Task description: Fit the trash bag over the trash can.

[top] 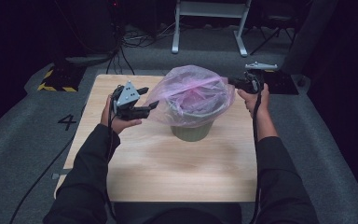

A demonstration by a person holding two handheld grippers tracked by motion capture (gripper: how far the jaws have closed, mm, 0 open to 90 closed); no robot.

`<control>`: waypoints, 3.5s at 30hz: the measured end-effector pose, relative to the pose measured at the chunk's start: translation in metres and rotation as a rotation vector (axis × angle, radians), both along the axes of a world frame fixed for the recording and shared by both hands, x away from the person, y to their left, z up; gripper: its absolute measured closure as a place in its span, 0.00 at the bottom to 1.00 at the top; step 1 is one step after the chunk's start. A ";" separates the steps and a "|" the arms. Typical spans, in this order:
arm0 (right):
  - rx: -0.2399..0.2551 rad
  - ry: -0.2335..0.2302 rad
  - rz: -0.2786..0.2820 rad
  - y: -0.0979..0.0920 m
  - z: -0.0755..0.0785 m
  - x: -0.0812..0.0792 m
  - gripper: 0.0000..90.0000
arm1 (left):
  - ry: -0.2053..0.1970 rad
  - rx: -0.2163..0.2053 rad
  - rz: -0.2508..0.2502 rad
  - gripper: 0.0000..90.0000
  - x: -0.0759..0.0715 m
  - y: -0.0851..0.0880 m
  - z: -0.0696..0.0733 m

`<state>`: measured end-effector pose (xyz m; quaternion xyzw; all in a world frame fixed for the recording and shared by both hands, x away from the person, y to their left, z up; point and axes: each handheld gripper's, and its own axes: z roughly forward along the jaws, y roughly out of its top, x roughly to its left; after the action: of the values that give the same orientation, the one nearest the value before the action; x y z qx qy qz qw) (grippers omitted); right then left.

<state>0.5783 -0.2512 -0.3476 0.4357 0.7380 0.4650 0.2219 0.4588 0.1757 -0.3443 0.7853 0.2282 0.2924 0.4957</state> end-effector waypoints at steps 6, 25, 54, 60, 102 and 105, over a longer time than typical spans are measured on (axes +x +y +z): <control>-0.008 0.005 0.012 0.000 -0.003 0.002 0.93 | 0.006 0.044 -0.040 0.77 0.023 -0.010 -0.004; -0.056 0.070 0.036 0.013 -0.027 0.012 0.94 | 0.087 -0.030 0.078 1.00 0.071 -0.024 -0.024; 0.030 0.036 0.041 -0.011 -0.029 0.002 0.98 | 0.036 -0.177 0.010 0.37 0.062 -0.010 0.000; 0.014 0.027 0.047 -0.007 -0.026 0.000 0.98 | 0.057 -0.074 0.013 0.38 0.068 -0.033 0.000; 0.023 0.112 0.151 0.010 -0.039 0.006 1.00 | 0.342 -0.014 -0.011 1.00 0.114 -0.046 -0.042; 0.002 0.126 0.163 0.010 -0.042 0.003 1.00 | 0.357 0.018 -0.024 1.00 0.109 -0.040 -0.044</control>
<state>0.5810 -0.2410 -0.3899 0.4028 0.7829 0.4542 0.1362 0.5676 0.1352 -0.3885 0.8319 0.3005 0.1445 0.4435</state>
